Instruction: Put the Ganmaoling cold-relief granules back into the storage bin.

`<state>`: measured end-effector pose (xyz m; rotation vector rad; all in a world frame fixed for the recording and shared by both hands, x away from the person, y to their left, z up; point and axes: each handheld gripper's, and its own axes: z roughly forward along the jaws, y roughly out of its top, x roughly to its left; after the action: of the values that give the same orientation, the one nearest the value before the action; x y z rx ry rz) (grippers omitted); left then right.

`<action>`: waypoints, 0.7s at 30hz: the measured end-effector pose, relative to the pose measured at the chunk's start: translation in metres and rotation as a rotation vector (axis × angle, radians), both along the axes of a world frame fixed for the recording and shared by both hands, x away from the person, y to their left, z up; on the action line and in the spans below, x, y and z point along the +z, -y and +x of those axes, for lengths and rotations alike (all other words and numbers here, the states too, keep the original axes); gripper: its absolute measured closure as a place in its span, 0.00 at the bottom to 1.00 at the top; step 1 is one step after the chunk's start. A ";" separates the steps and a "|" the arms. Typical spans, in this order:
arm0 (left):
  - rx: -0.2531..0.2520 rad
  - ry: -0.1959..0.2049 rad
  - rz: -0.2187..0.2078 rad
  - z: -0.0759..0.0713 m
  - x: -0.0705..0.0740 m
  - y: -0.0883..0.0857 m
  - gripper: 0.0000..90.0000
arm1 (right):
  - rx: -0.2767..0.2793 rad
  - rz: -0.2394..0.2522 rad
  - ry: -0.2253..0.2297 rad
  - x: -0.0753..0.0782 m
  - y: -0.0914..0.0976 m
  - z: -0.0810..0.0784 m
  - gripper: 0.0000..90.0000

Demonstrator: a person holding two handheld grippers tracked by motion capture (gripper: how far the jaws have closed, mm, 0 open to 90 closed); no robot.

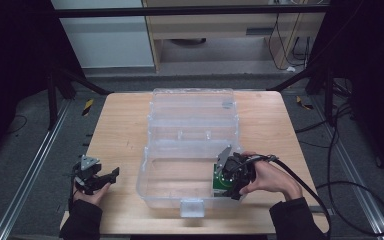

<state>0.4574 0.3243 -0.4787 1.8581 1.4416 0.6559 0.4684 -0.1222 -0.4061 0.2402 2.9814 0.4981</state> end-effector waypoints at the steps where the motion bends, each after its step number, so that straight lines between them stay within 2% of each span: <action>1: 0.000 0.000 0.001 0.000 0.000 0.000 0.29 | 0.001 0.003 -0.001 -0.001 0.000 0.001 0.16; 14: -0.001 -0.001 0.000 0.000 0.000 0.000 0.29 | -0.009 -0.033 0.009 -0.004 0.003 0.001 0.13; 21: 0.000 -0.001 0.001 0.000 0.000 0.000 0.29 | -0.050 0.041 0.036 0.015 0.015 -0.003 0.13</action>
<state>0.4574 0.3240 -0.4788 1.8599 1.4422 0.6557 0.4654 -0.1374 -0.3915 0.3057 2.9250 0.5529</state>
